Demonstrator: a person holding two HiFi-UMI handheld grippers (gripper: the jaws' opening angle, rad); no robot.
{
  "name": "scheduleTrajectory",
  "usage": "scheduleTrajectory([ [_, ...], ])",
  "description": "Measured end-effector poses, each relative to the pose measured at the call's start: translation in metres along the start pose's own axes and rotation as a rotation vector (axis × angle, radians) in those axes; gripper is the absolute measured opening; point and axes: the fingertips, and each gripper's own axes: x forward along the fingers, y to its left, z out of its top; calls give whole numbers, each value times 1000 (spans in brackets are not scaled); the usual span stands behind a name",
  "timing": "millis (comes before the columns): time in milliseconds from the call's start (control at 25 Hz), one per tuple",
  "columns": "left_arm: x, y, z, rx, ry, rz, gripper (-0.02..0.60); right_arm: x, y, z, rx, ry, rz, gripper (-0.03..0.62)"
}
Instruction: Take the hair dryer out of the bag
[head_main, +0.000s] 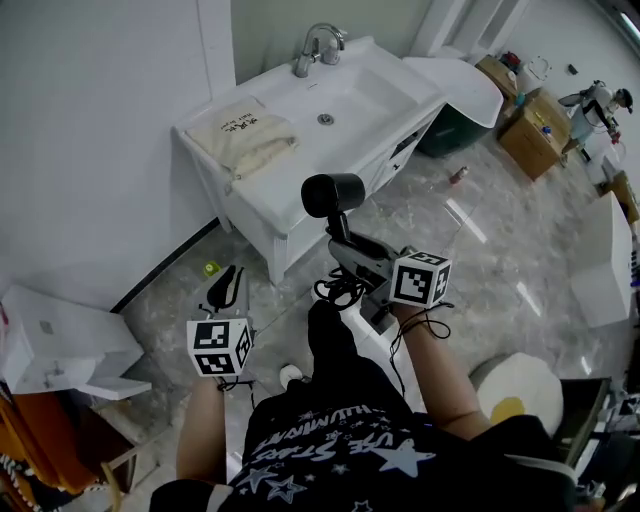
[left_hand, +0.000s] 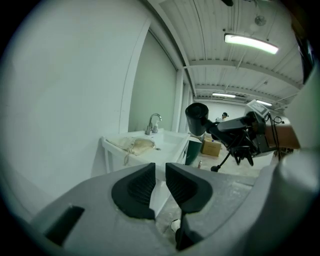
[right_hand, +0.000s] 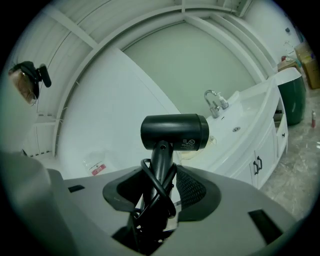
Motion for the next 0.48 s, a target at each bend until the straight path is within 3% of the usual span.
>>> scheduleTrajectory([
  [240, -36, -38, -22, 3, 30, -73, 77, -39, 25, -66, 71, 28, -51, 190],
  [480, -41, -75, -34, 20, 54, -100, 39, -69, 23, -93, 111, 60, -62, 190],
])
